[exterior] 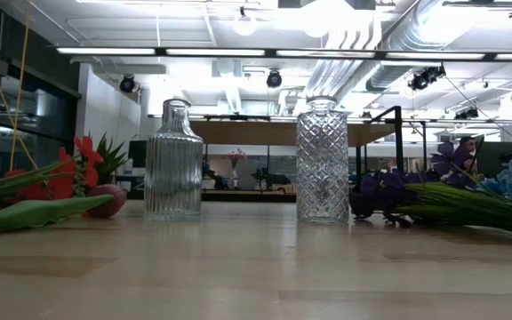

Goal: Pick and place flowers into a vace then onto a shelf
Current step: Put the left orange flowers into the right transparent vase

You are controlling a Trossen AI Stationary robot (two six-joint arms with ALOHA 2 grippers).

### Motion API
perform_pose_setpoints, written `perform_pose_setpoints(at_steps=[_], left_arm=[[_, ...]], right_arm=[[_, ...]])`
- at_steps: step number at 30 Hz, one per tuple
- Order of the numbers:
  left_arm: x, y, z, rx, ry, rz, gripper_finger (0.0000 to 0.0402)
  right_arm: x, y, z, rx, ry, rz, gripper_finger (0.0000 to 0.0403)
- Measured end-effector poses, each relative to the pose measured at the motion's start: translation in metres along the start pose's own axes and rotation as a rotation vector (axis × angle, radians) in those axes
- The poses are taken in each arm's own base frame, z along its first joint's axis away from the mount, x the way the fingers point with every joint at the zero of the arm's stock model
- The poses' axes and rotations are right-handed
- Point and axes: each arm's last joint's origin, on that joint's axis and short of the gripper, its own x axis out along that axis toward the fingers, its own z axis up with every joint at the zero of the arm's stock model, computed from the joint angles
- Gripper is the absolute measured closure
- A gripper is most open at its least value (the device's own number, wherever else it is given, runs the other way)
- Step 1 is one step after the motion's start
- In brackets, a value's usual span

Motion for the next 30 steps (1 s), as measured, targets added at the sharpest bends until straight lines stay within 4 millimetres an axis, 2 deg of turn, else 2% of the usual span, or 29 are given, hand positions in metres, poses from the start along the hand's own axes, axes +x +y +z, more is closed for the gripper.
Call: perform_pose_setpoints(at_steps=[7, 18, 25, 30], left_arm=[[-0.0001, 0.0002, 0.0003, 0.001, -0.001, 0.003, 0.0367], [-0.0001, 0.0003, 0.0003, -0.017, -0.002, 0.003, 0.0364], [-0.0001, -0.0003, 0.0003, -0.042, 0.005, -0.024, 0.0279], [-0.0003, -0.0017, 0.0002, -0.042, 0.016, -0.069, 0.0241]], right_arm=[[0.0, 0.0, -0.0001, -0.002, 0.001, 0.0, 0.039], [0.0, 0.0001, -0.0001, 0.0, 0.001, 0.001, 0.0394], [0.0, 0.0001, -0.0001, 0.001, 0.001, 0.002, 0.0394], [-0.0011, 0.001, 0.0006, -0.001, -0.002, 0.005, 0.0395]])
